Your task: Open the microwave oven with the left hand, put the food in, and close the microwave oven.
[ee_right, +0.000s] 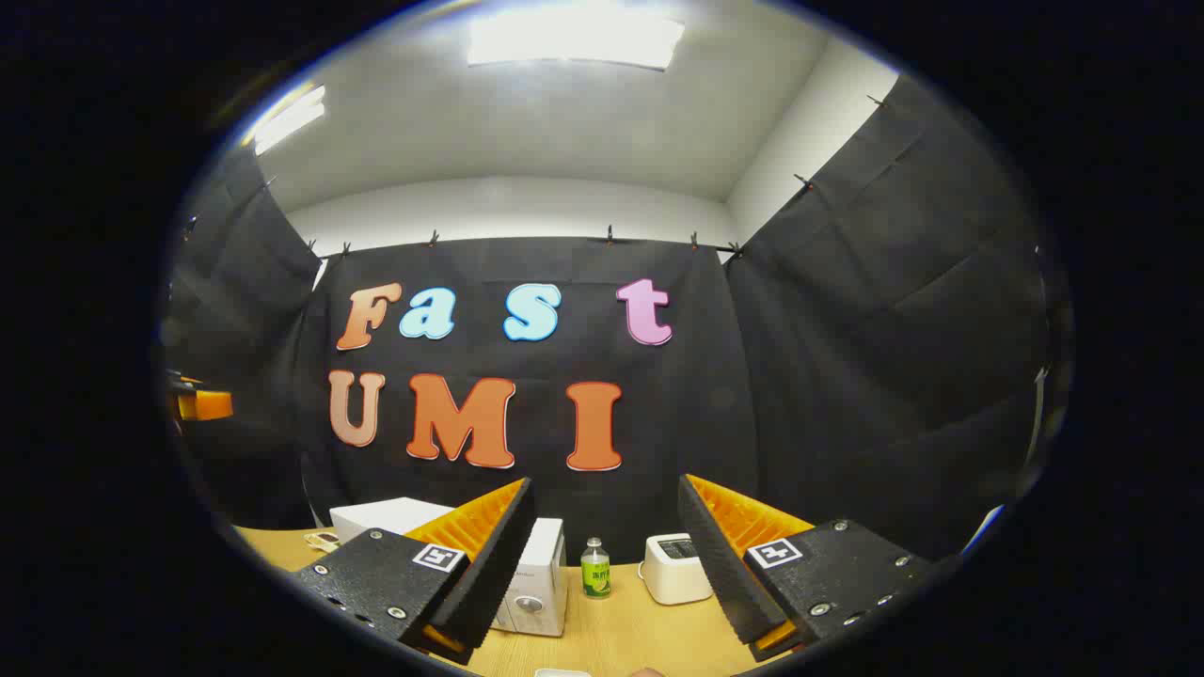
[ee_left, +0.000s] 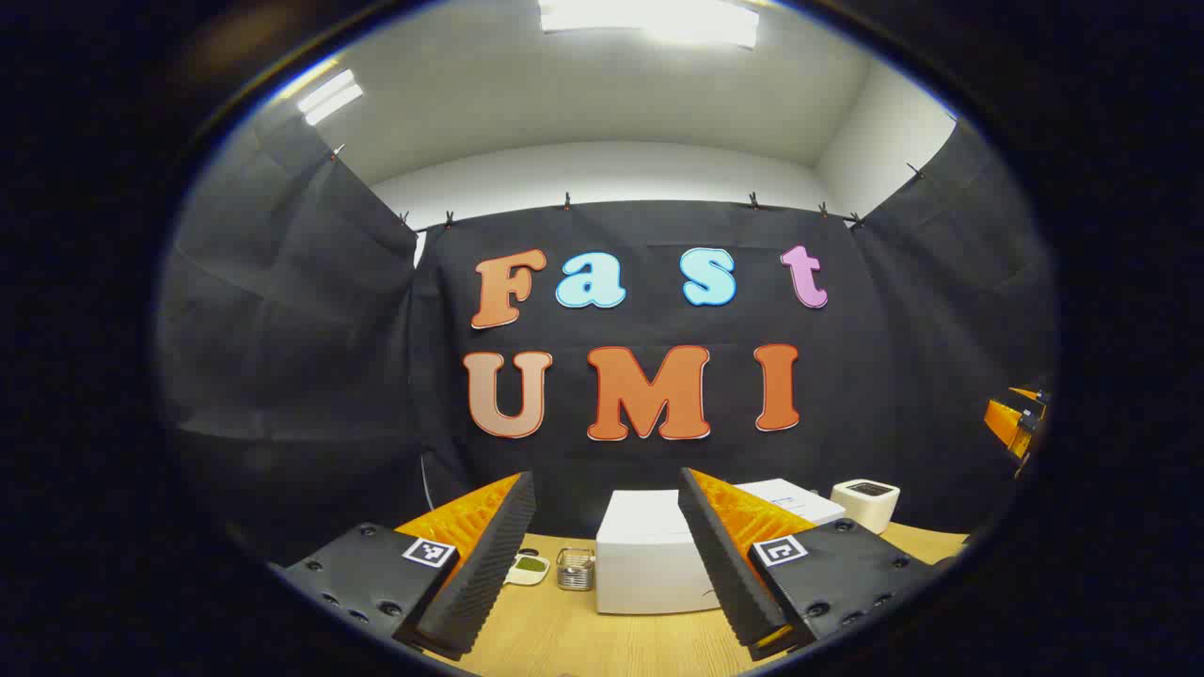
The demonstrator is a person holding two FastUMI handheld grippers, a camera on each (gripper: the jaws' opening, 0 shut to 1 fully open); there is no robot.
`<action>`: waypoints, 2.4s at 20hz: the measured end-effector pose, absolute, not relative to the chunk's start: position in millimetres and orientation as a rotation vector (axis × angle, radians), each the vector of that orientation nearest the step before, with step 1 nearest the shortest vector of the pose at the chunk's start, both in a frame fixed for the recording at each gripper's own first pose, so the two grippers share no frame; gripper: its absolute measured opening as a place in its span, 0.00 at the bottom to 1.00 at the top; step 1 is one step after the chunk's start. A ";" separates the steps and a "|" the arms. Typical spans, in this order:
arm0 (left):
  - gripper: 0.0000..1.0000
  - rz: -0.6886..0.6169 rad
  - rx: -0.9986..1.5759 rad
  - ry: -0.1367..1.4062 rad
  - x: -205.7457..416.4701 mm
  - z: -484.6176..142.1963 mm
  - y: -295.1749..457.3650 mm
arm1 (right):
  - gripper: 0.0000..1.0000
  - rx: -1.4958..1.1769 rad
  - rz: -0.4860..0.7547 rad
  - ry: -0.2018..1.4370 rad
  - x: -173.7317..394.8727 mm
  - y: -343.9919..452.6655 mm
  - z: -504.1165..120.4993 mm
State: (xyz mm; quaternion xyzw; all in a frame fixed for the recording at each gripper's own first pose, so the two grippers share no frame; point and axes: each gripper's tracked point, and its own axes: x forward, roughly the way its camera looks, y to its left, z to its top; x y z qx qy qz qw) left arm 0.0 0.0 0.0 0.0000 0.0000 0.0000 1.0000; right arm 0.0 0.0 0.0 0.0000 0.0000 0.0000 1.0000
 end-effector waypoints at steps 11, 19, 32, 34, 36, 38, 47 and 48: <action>1.00 -0.040 -0.079 0.060 13.4 -23.0 -5.9 | 0.94 -0.021 0.030 0.008 5.1 13.2 17.6; 0.97 -0.049 -0.081 0.082 18.2 -32.4 -12.8 | 0.94 0.007 0.040 0.025 8.7 7.3 20.9; 0.99 -0.197 -0.077 0.103 23.5 -94.5 -122.3 | 0.94 0.022 0.053 0.131 -7.7 -19.7 -44.6; 0.99 -0.204 -0.082 0.111 26.7 -111.3 -138.4 | 0.94 0.048 0.052 0.157 -12.4 -27.4 -59.4; 0.99 -0.235 -0.083 0.120 26.2 -131.2 -165.6 | 0.94 0.083 0.072 0.187 -17.6 -30.7 -76.7; 1.00 -0.271 -0.064 0.136 25.0 -152.8 -193.5 | 0.94 0.101 0.077 0.208 -20.1 -38.9 -91.7; 0.99 -0.313 -0.030 0.260 59.8 -250.9 -272.1 | 0.94 0.103 0.022 0.287 -35.0 -77.4 -153.3; 0.99 -0.309 -0.024 0.277 64.7 -265.4 -277.1 | 0.94 0.113 0.022 0.298 -36.9 -79.4 -159.1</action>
